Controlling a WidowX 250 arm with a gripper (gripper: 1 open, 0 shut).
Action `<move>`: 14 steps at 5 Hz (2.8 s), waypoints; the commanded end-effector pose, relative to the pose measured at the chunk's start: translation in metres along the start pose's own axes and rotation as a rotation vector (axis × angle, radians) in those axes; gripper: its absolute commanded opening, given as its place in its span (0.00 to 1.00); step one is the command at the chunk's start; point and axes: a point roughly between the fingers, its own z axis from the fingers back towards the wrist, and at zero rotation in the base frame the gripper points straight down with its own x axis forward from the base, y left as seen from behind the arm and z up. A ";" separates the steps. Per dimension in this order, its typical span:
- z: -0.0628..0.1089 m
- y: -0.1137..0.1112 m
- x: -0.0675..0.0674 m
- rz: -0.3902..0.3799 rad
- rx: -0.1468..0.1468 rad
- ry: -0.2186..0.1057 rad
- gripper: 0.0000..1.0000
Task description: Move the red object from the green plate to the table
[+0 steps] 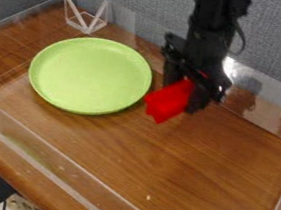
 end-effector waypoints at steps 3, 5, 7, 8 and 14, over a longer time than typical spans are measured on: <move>-0.019 0.025 -0.001 0.062 0.005 0.025 0.00; -0.013 0.022 0.000 0.066 -0.010 0.021 0.00; -0.002 0.014 0.002 0.053 -0.024 0.012 0.00; 0.004 0.012 0.003 0.046 -0.029 0.004 0.00; -0.016 0.015 -0.004 0.081 -0.064 0.050 1.00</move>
